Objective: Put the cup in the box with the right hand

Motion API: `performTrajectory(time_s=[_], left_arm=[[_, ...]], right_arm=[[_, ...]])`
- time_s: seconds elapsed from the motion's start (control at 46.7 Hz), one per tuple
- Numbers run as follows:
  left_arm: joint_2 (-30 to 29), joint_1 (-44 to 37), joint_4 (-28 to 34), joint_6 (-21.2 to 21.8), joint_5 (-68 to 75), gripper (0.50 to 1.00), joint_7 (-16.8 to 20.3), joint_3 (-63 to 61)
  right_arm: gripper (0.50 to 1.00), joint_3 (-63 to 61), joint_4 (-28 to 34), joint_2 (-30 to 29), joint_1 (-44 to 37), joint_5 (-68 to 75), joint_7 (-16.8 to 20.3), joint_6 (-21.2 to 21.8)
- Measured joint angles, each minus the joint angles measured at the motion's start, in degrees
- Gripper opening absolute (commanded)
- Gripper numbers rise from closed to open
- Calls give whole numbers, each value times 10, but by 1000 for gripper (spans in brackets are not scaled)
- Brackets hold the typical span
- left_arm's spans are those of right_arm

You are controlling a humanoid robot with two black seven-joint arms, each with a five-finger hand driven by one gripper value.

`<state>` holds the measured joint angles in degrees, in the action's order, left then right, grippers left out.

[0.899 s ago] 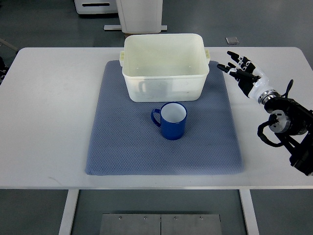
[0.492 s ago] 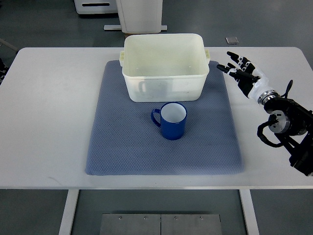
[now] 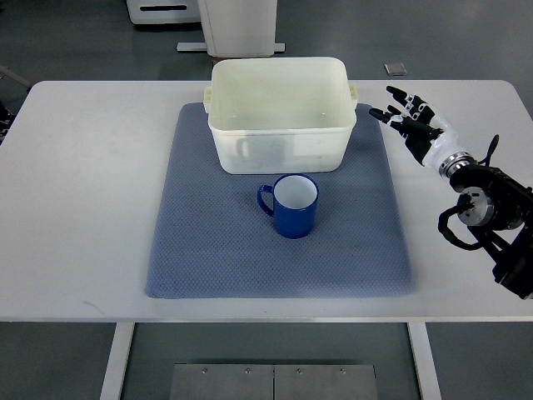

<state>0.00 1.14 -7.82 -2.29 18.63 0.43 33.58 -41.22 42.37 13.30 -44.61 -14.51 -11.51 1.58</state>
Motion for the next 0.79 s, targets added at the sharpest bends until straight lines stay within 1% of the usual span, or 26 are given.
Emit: performTrajectory(time_s=[0.792], left_arm=[[0,0,0,0,0,1000,0,0]], right_arm=[[1000,-2,0,1,-9,0,0,0]])
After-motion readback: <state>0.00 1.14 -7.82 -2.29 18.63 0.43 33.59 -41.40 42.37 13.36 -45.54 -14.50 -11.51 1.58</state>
